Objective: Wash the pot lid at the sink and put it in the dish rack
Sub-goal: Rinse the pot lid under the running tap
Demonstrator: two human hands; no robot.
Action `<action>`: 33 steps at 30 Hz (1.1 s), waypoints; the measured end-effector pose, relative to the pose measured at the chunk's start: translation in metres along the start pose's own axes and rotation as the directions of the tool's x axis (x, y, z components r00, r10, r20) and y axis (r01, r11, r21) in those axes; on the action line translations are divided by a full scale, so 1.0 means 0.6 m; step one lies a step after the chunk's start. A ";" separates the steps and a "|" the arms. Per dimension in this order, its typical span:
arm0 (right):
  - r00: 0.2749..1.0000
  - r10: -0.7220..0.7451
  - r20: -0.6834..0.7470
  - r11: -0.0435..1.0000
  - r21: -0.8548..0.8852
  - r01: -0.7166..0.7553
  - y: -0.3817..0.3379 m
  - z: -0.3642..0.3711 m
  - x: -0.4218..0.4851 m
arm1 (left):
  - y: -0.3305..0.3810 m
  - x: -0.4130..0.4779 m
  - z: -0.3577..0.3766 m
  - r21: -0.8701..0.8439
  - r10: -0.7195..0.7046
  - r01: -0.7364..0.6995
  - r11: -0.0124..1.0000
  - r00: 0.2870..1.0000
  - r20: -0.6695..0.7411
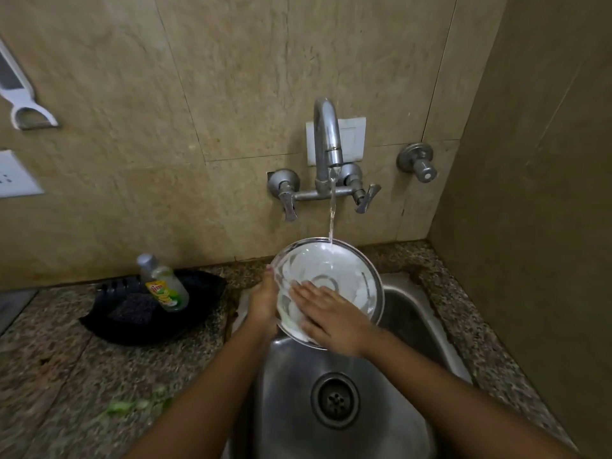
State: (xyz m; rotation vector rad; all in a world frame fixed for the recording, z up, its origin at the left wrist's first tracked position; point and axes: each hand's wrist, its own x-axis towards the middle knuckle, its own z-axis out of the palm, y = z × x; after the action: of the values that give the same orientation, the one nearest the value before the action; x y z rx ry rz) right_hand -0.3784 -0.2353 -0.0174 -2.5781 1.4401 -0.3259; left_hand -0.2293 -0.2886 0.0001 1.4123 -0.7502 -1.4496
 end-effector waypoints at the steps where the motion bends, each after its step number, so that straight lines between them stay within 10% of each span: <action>1: 0.999 0.037 -0.005 0.998 -0.041 -0.038 0.011 0.000 -0.020 | -0.002 0.008 -0.008 0.028 0.027 -0.026 0.999 0.999 -0.040; 7: 0.852 0.491 -0.181 0.850 -0.115 -0.515 0.083 -0.033 0.023 | -0.013 -0.012 0.007 0.040 -0.050 0.049 0.998 0.998 0.030; 14: 0.999 -0.014 0.037 1.000 0.016 0.014 -0.011 -0.032 0.021 | 0.020 -0.010 0.008 0.025 -0.014 0.015 1.000 1.000 -0.022; 22: 0.880 0.437 -0.184 0.886 -0.080 -0.457 0.075 -0.046 0.050 | 0.015 -0.022 0.010 0.028 -0.024 0.024 0.999 1.000 0.003; 29: 0.995 -0.055 0.082 0.998 -0.018 0.056 -0.006 -0.039 0.026 | 0.027 -0.010 0.004 0.014 0.001 0.000 1.000 0.999 -0.036; 33: 0.985 0.169 0.010 0.971 -0.171 -0.165 0.075 -0.044 -0.027 | 0.013 0.007 -0.023 0.028 0.013 -0.013 1.000 1.000 0.001</action>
State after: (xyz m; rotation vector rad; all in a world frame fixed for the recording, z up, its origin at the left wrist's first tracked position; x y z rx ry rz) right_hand -0.4305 -0.2458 -0.0052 -2.5535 1.7324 -0.1526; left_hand -0.2137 -0.2928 0.0032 1.4255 -0.7819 -1.4347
